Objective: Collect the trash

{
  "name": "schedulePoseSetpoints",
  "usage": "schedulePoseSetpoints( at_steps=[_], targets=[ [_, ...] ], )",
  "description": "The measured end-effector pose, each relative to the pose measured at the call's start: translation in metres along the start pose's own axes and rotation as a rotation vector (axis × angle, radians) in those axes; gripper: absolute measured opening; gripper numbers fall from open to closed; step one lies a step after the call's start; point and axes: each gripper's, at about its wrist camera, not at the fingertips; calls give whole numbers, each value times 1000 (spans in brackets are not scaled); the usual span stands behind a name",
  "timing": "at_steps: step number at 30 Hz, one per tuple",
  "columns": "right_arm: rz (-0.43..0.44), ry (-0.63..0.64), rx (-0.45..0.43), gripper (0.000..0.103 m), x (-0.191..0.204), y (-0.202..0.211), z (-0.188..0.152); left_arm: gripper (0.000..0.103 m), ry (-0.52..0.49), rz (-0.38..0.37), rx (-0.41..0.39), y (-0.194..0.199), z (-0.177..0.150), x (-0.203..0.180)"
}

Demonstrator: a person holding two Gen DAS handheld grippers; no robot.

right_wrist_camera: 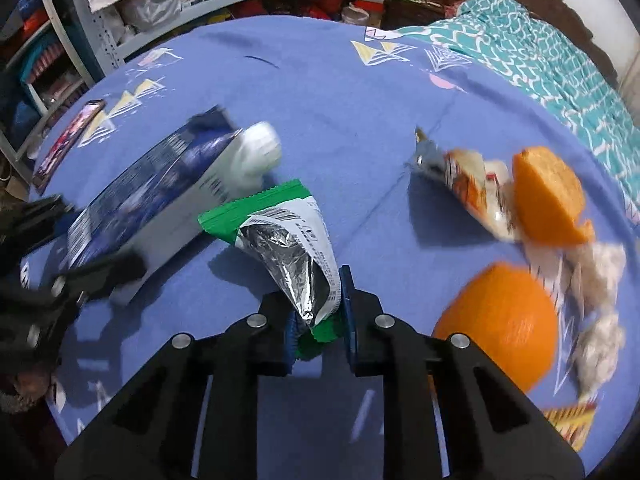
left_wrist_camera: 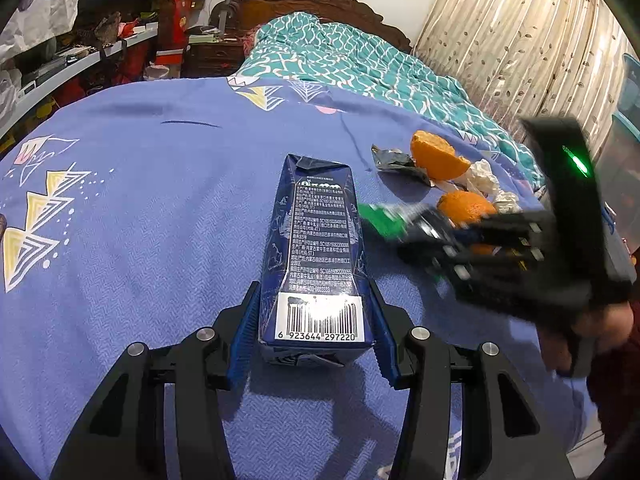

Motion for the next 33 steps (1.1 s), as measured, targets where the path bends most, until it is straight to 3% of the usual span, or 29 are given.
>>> schedulePoseSetpoints(
  at_steps=[6, 15, 28, 31, 33],
  targets=[
    [22, -102, -33, 20, -5, 28, -41, 48, -8, 8, 2, 0, -1, -1],
    [-21, -304, -43, 20, -32, 48, -96, 48, -24, 24, 5, -1, -2, -4],
    [-60, -328, -84, 24, -29, 49, -109, 57, -20, 49, 34, -6, -2, -3],
    [-45, -322, -94, 31, -27, 50, -110, 59, -15, 54, 39, -7, -2, -2],
    [-47, -306, -102, 49, -22, 51, -111, 61, -10, 55, 43, -7, -2, -1]
  ],
)
Point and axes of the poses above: each gripper's, at about its wrist camera, not at the fingertips, and y roughly against the way its jaws point, x to its left, z to its top, and after that the axes turned 12 degrees about -z, right-handed
